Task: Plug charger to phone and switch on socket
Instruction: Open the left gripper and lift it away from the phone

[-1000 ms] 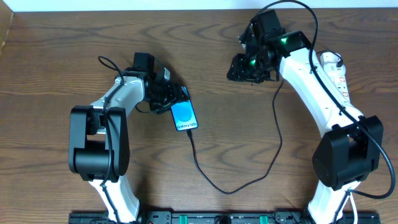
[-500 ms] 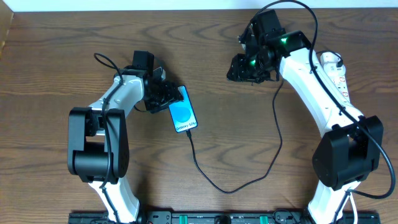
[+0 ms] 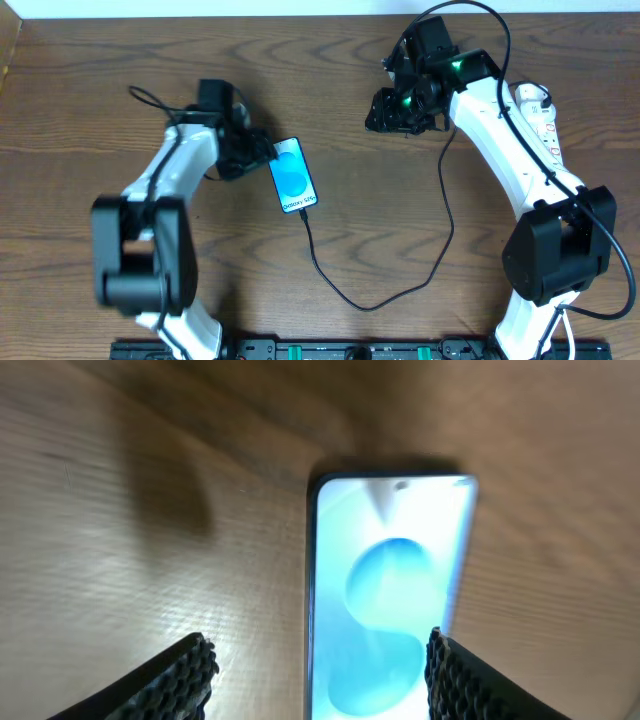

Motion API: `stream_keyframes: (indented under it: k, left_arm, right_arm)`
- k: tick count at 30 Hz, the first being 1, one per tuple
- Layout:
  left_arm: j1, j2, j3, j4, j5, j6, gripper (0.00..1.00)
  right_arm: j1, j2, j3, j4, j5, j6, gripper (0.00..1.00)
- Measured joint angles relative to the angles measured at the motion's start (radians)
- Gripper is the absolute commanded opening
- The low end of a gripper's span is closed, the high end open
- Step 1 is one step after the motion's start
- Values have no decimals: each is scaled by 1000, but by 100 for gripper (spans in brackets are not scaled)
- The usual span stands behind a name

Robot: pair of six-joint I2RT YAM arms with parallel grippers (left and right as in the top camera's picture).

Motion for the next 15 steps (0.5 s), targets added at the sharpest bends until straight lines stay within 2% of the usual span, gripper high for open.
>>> stream_keyframes:
  k: [3, 4, 6, 7, 15]
  left_arm:
    - [37, -138, 0, -26, -5, 0, 69]
    - [49, -178, 0, -34, -6, 0, 73]
    - [77, -263, 0, -53, -6, 3, 95]
    - [92, -301, 0, -60, -7, 4, 98]
    - [140, -504, 0, -71, -9, 0, 98]
  right_arm:
    - [0, 0, 0, 0, 0, -9, 43]
    - [0, 0, 0, 0, 0, -11, 43]
    - [0, 0, 0, -1, 0, -14, 43]
    - [0, 0, 0, -1, 0, -15, 43]
    - [0, 0, 0, 12, 1, -15, 42]
